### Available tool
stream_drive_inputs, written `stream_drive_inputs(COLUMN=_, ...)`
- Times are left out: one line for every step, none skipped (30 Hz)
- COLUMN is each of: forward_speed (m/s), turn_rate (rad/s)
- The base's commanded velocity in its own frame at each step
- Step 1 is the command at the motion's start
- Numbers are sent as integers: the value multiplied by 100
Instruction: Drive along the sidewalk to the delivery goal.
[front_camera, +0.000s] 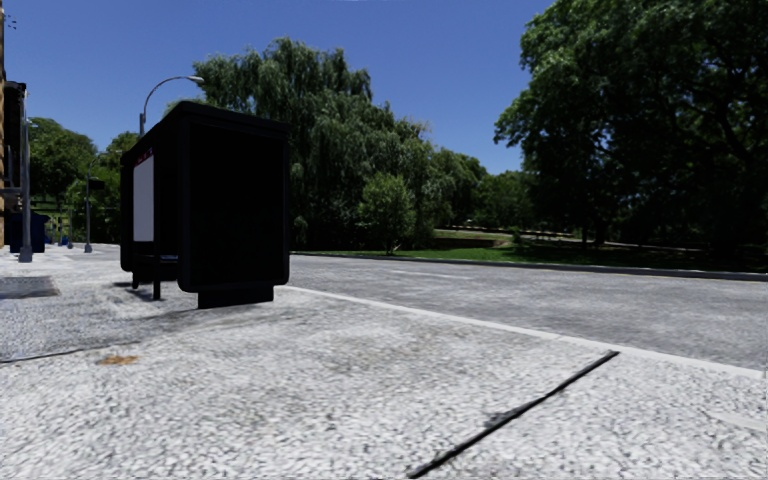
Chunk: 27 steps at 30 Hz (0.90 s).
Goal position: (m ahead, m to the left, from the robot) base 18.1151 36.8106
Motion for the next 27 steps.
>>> stream_drive_inputs(forward_speed=200, turn_rate=85)
stream_drive_inputs(forward_speed=200, turn_rate=86)
stream_drive_inputs(forward_speed=200, turn_rate=86)
stream_drive_inputs(forward_speed=200, turn_rate=86)
stream_drive_inputs(forward_speed=200, turn_rate=87)
stream_drive_inputs(forward_speed=200, turn_rate=87)
stream_drive_inputs(forward_speed=200, turn_rate=87)
stream_drive_inputs(forward_speed=200, turn_rate=87)
stream_drive_inputs(forward_speed=200, turn_rate=87)
stream_drive_inputs(forward_speed=200, turn_rate=87)
stream_drive_inputs(forward_speed=200, turn_rate=87)
stream_drive_inputs(forward_speed=200, turn_rate=87)
stream_drive_inputs(forward_speed=200, turn_rate=87)
stream_drive_inputs(forward_speed=200, turn_rate=87)
stream_drive_inputs(forward_speed=200, turn_rate=87)
stream_drive_inputs(forward_speed=200, turn_rate=87)
stream_drive_inputs(forward_speed=200, turn_rate=87)
stream_drive_inputs(forward_speed=200, turn_rate=87)
stream_drive_inputs(forward_speed=200, turn_rate=87)
stream_drive_inputs(forward_speed=200, turn_rate=88)
stream_drive_inputs(forward_speed=200, turn_rate=88)
stream_drive_inputs(forward_speed=200, turn_rate=88)
stream_drive_inputs(forward_speed=200, turn_rate=88)
stream_drive_inputs(forward_speed=200, turn_rate=88)
stream_drive_inputs(forward_speed=200, turn_rate=83)
stream_drive_inputs(forward_speed=200, turn_rate=83)
stream_drive_inputs(forward_speed=200, turn_rate=64)
